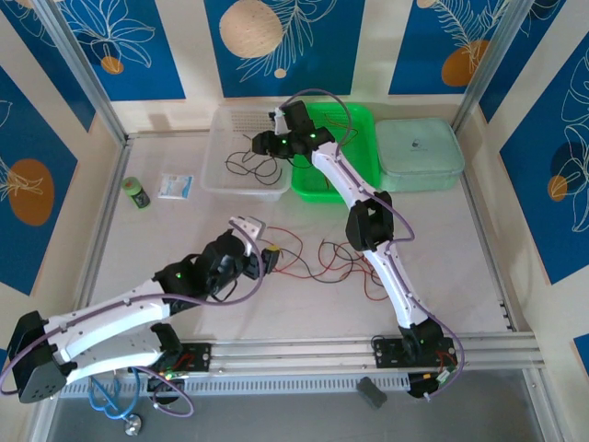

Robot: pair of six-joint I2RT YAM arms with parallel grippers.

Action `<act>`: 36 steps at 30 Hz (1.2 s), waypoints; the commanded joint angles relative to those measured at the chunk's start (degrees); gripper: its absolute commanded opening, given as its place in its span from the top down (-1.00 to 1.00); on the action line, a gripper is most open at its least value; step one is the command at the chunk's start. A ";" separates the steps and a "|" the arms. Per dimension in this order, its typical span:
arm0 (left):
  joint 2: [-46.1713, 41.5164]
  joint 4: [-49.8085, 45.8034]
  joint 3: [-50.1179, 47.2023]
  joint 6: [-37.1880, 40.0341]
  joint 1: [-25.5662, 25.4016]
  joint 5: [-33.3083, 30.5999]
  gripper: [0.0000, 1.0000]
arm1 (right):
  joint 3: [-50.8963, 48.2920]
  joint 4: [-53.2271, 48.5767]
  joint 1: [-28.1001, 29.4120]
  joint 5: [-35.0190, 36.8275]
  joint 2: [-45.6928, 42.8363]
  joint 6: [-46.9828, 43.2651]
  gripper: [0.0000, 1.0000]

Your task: Untangle the cables

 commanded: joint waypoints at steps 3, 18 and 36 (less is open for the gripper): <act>3.65 -12.73 6.50 -5.57 5.30 4.08 -0.54 | 0.44 -5.93 0.67 -1.09 -6.20 -2.15 -0.22; 28.39 -21.64 20.31 -5.18 17.41 20.31 -0.18 | -39.00 -6.94 -0.72 7.04 -42.43 -2.55 -0.16; 51.01 -18.09 33.84 0.70 21.22 20.10 0.13 | -82.13 -0.02 -3.81 9.85 -78.30 3.04 -0.04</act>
